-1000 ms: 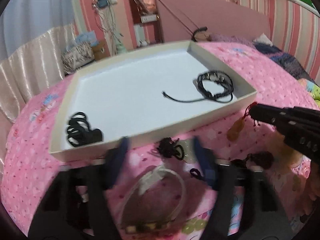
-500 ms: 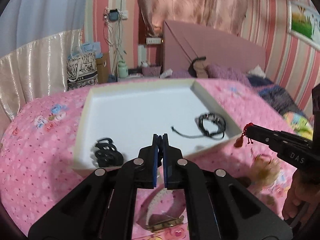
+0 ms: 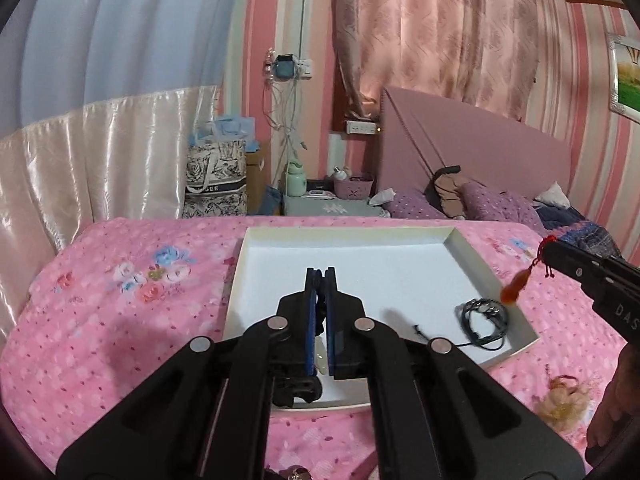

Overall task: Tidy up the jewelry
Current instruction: 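Lower the jade pendant into the tray while right tool lowers gourd pendant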

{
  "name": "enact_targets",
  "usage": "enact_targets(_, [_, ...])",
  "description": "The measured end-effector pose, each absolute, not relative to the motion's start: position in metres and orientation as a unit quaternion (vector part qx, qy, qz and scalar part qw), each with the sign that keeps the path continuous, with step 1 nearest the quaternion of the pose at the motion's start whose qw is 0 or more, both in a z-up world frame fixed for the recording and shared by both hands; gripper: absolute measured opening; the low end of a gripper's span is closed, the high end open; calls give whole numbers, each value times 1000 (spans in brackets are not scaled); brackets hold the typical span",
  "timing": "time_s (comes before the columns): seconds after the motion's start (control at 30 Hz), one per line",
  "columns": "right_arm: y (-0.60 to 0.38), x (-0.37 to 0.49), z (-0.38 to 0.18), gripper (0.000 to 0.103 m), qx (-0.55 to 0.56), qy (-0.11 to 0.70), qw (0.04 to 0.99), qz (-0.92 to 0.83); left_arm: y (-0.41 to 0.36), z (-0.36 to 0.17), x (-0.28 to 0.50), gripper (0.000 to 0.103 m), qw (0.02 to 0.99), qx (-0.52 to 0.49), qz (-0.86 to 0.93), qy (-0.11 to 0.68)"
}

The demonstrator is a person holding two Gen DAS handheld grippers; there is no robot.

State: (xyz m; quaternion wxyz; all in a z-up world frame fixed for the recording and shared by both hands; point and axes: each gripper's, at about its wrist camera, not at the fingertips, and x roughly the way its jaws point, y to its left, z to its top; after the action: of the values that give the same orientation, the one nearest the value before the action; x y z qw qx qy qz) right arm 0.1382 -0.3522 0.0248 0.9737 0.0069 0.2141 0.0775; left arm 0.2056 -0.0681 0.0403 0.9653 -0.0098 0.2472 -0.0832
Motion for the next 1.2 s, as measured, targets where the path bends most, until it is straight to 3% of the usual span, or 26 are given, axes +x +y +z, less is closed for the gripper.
enact_targets(0.37, [-367,153,-4,7,4,229,972,51,-69,4,220,1,959,-19,-82,271])
enact_targets(1.2, [-372,169,-37,7,16,294,955,40,-93,-21,225,2,949,7,-92,302])
